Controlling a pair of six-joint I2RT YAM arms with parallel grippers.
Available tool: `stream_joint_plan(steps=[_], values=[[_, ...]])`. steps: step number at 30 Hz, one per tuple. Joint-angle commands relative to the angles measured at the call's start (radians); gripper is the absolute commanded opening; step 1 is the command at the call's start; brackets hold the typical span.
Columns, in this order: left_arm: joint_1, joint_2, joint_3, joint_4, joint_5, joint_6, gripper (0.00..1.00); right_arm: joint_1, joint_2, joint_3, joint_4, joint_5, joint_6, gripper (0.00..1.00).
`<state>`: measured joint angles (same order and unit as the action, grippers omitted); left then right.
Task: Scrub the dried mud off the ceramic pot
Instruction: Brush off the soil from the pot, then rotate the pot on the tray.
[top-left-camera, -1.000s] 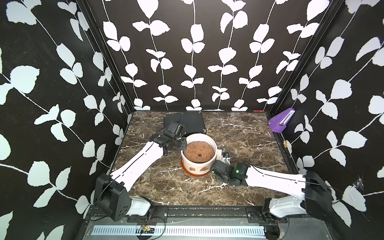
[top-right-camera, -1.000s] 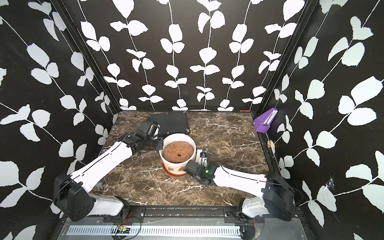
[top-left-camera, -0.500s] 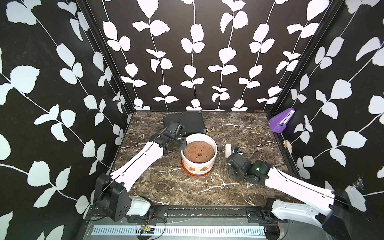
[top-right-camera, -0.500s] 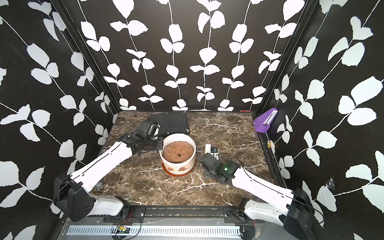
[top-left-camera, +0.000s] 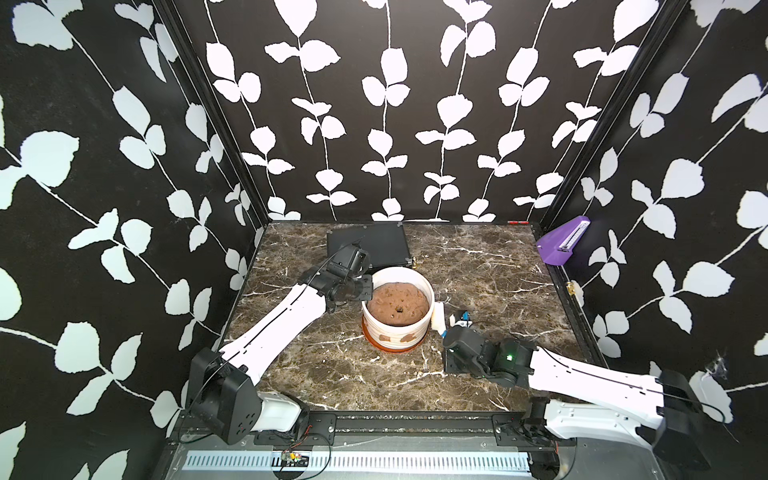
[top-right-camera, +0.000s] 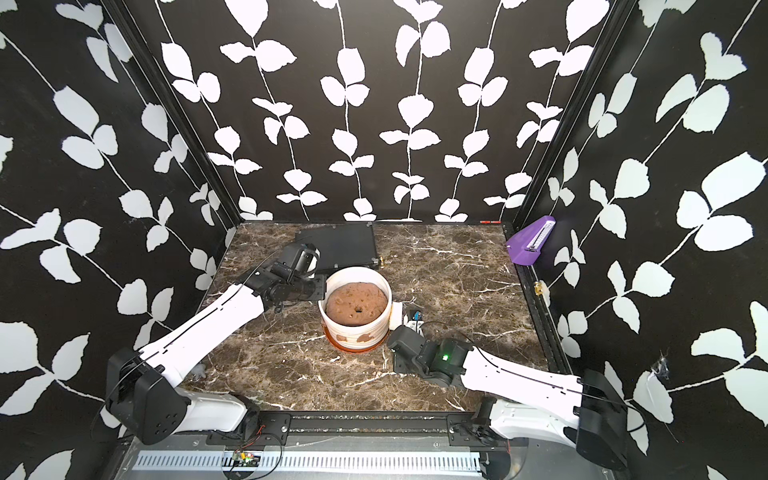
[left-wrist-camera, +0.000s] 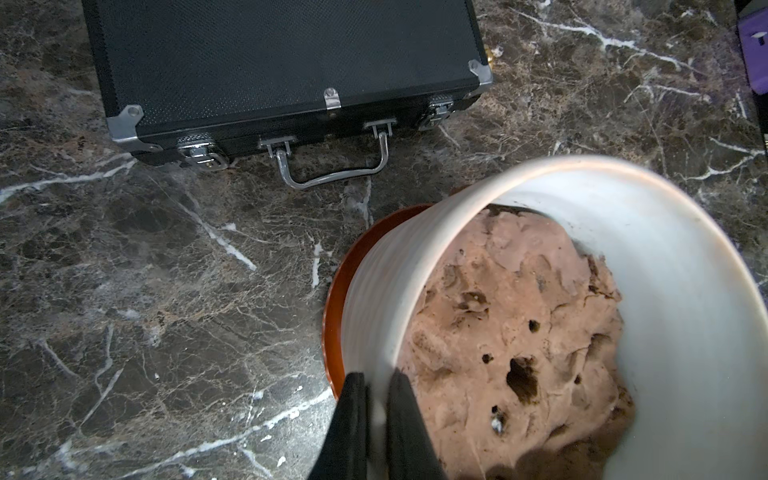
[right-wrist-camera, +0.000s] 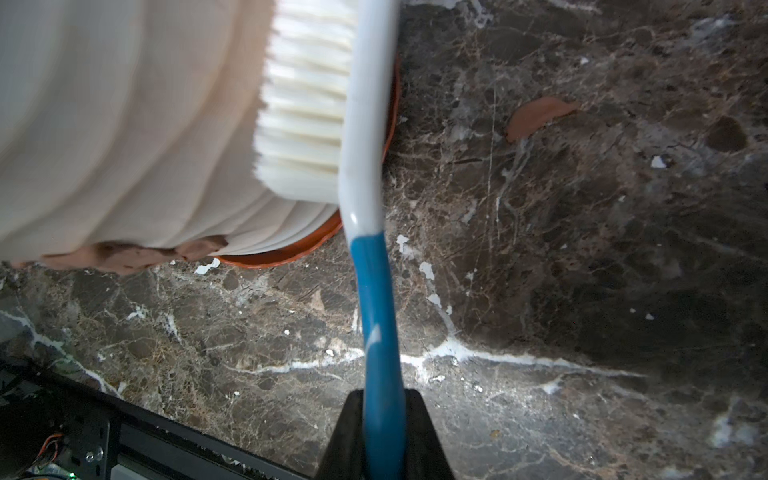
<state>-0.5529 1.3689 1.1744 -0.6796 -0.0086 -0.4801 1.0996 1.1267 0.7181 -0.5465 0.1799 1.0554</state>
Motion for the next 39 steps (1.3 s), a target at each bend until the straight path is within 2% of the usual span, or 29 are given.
stream_joint_plan(steps=[1,4,7,13,16,19,23,24,25,26,31,36,39], values=[[-0.015,0.036,-0.048,-0.046,0.092,-0.055,0.00,0.018,0.087,0.039,0.111,-0.055,-0.015,0.00],[-0.013,0.036,-0.047,-0.049,0.088,-0.052,0.00,-0.006,0.176,0.095,0.099,-0.039,-0.043,0.00],[-0.013,0.039,-0.045,-0.054,0.086,-0.053,0.00,-0.061,0.244,0.191,-0.016,0.040,-0.105,0.00],[-0.013,0.038,-0.037,-0.060,0.095,-0.055,0.00,-0.201,0.227,0.205,-0.196,0.195,-0.192,0.00],[-0.011,0.038,-0.035,-0.057,0.095,-0.052,0.00,-0.234,0.225,0.202,-0.289,0.243,-0.231,0.00],[-0.014,0.038,-0.032,-0.057,0.095,-0.047,0.00,-0.235,0.172,0.181,-0.304,0.218,-0.262,0.00],[-0.014,0.034,-0.020,-0.066,0.073,-0.028,0.00,-0.229,0.024,0.125,-0.233,0.130,-0.286,0.00],[-0.013,0.037,-0.011,-0.071,0.062,-0.022,0.04,-0.227,-0.006,0.112,-0.222,0.115,-0.277,0.00],[-0.011,0.044,0.004,-0.076,0.049,-0.009,0.17,-0.223,-0.037,0.103,-0.217,0.099,-0.264,0.00],[-0.010,0.054,0.018,-0.082,0.047,0.002,0.24,-0.216,-0.052,0.099,-0.227,0.107,-0.244,0.00],[0.013,0.114,0.094,-0.079,0.071,0.018,0.47,-0.096,-0.065,0.109,-0.310,0.251,-0.139,0.00],[0.014,0.196,0.170,-0.101,0.065,0.058,0.53,-0.072,-0.085,0.067,-0.270,0.251,-0.114,0.00],[0.015,0.219,0.199,-0.125,0.064,0.068,0.48,-0.071,-0.111,0.046,-0.228,0.221,-0.104,0.00]])
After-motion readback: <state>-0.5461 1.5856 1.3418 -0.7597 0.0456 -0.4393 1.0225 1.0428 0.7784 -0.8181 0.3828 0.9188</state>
